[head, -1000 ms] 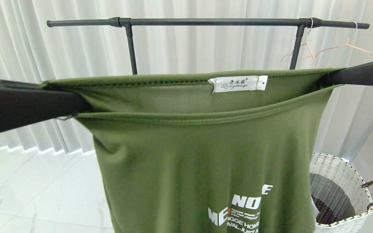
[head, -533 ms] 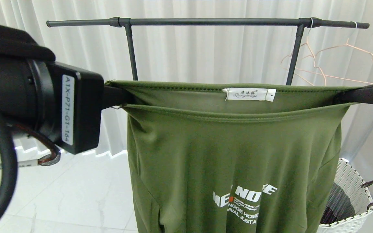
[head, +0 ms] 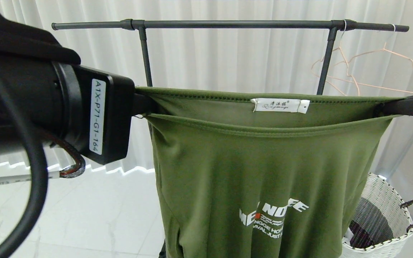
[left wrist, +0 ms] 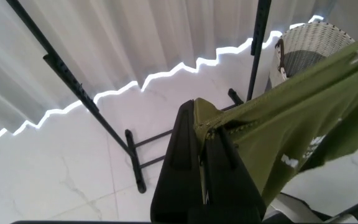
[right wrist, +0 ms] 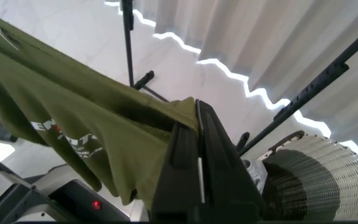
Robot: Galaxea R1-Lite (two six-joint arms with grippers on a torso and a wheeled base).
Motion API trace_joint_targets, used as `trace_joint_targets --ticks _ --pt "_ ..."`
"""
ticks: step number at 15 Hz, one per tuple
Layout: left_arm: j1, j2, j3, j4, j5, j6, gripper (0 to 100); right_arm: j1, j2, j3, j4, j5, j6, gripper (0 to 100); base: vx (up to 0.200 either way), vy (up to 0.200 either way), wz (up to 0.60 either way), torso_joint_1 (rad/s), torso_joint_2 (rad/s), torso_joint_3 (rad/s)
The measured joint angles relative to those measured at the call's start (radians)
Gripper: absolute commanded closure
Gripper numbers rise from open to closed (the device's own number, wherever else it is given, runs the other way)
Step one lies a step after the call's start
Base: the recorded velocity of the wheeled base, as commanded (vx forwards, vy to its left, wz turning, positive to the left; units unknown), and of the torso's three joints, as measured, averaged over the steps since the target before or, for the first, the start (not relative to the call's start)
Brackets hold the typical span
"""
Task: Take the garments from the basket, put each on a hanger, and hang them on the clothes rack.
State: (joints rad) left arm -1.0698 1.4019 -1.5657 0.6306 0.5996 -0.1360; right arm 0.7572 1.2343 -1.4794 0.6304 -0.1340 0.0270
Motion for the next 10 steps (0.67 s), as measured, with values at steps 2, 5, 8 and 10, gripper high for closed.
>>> trace_joint_targets --ticks 2,5,8,10 --pt "0.0 0.0 -0.001 0.0 0.0 0.0 100 0.0 -0.006 0.002 -0.002 -0.001 0.001 0 0.0 0.0 0.0 0.0 0.0 0.0" --pt "0.008 0.0 0.001 0.001 0.003 0.002 100 0.0 -0.024 0.013 -0.005 0.002 0.002 0 0.0 0.0 0.0 0.0 0.0 0.0" --pt "0.04 0.002 0.003 0.001 0.035 0.003 100 0.005 -0.07 0.051 -0.006 0.021 0.003 0 0.0 0.0 0.0 0.0 0.0 0.0" --pt "0.051 0.002 0.004 0.002 0.039 0.003 100 0.022 -0.11 0.081 -0.006 0.051 0.004 0 0.0 0.0 0.0 0.0 0.0 0.0"
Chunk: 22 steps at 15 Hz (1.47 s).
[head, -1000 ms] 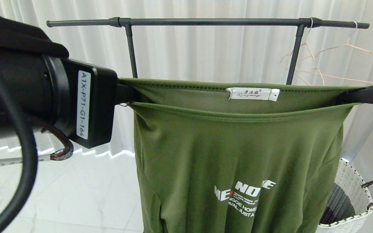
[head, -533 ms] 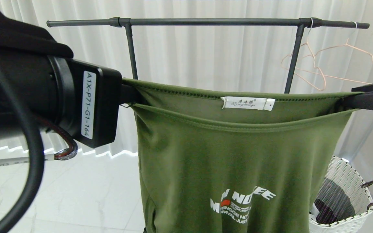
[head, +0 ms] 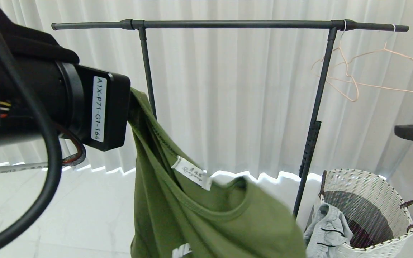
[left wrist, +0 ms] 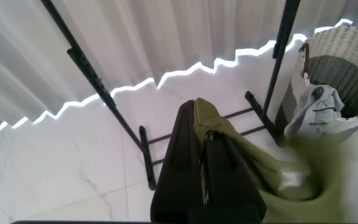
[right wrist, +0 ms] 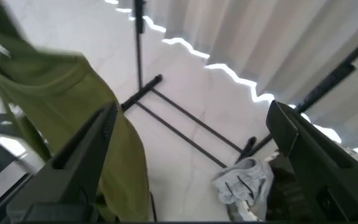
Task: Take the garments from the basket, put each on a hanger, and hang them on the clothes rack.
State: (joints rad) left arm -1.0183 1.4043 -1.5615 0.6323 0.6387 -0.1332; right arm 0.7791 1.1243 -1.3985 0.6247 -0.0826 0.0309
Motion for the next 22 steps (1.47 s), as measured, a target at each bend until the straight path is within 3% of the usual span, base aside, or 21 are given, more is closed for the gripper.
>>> trace_joint_targets --ticks 5,9,12,14,17,22 --pt "0.03 -0.011 0.014 0.0 0.018 0.014 100 -0.023 -0.062 0.054 0.004 -0.023 0.001 0 0.0 0.0 0.0 0.0 0.0 0.0" --pt "0.106 -0.081 0.084 0.0 0.017 0.097 100 -0.219 -0.072 0.114 0.077 -0.132 -0.031 0 0.0 0.0 0.0 0.0 0.0 0.0" --pt "0.124 -0.144 0.157 0.0 0.015 0.108 100 -0.363 -0.081 0.184 0.094 -0.155 -0.137 0 0.0 0.0 0.0 0.0 0.0 0.0" --pt "0.127 -0.166 0.176 0.0 0.015 0.107 100 -0.399 -0.1 0.253 0.063 -0.162 -0.169 0 0.0 0.0 0.0 0.0 0.0 0.0" --pt "0.128 -0.181 0.185 0.0 0.015 0.108 100 -0.418 -0.141 0.405 -0.078 -0.22 -0.223 0 0.0 0.0 0.0 0.0 0.0 0.0" --pt "0.129 -0.198 0.222 -0.001 0.014 0.107 100 -0.485 -0.203 0.779 -0.511 -0.279 -0.335 0 0.0 0.0 0.0 0.0 0.0 0.0"
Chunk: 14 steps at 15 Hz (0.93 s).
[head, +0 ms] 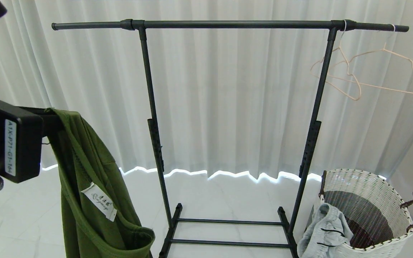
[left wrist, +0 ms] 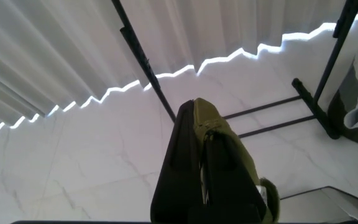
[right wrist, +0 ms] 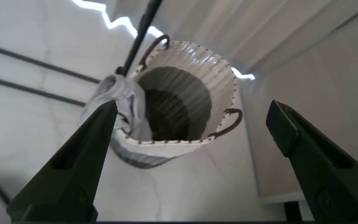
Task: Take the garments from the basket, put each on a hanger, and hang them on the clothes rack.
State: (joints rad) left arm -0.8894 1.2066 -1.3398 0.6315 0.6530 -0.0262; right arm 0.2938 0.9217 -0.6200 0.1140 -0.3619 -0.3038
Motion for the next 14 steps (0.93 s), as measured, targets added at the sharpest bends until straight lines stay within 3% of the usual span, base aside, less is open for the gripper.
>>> trace_joint_targets --ticks 4,7,9,14 --pt "0.021 -0.014 0.031 0.0 -0.002 0.0 100 -0.055 -0.023 0.235 -0.257 -0.004 -0.06 0 0.0 0.0 0.0 0.0 0.0 0.0" --pt "0.04 -0.018 0.045 0.0 -0.003 -0.001 100 -0.091 -0.027 0.345 -0.306 -0.005 -0.057 0 0.0 0.0 0.0 0.0 0.0 0.0" --pt "0.043 -0.019 0.051 0.0 -0.003 -0.001 100 -0.101 -0.027 0.4 -0.31 -0.004 -0.022 0 0.0 0.0 0.0 0.0 0.0 0.0" --pt "0.061 -0.019 0.061 0.0 -0.001 -0.003 100 -0.104 -0.007 0.51 -0.31 -0.003 0.16 0 0.0 0.0 0.0 0.0 0.0 0.0"
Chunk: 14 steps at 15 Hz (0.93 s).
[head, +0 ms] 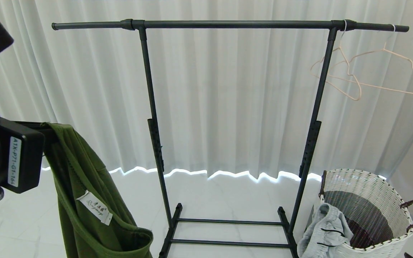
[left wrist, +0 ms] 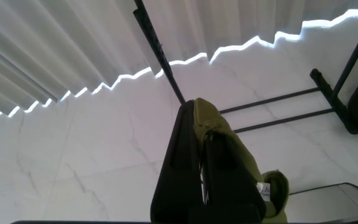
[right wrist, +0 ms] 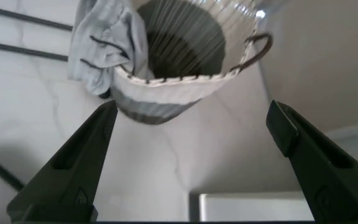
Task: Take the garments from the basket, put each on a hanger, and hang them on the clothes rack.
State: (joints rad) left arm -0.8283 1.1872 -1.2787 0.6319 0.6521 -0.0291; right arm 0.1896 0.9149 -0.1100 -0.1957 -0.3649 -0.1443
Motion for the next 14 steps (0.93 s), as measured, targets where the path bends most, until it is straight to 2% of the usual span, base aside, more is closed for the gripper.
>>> trace_joint_targets --ticks 3,5,7,14 --pt "0.007 0.0 0.004 0.0 0.001 -0.002 100 0.0 -0.003 0.079 0.002 0.001 0.053 0 0.0 0.0 0.0 0.0 0.0 0.0" --pt "0.027 -0.001 0.016 -0.001 0.001 -0.006 100 0.0 -0.03 0.102 0.067 0.016 0.068 0 0.0 0.0 0.0 0.0 0.0 0.0" --pt "0.036 -0.006 0.023 -0.001 0.002 -0.005 100 0.0 -0.069 0.106 0.127 0.046 0.1 0 0.0 0.0 0.0 0.0 0.0 0.0" --pt "0.041 -0.024 0.037 -0.001 0.005 -0.002 100 0.001 -0.036 0.11 0.137 0.073 0.128 0 0.0 0.0 0.0 0.0 0.0 0.0"
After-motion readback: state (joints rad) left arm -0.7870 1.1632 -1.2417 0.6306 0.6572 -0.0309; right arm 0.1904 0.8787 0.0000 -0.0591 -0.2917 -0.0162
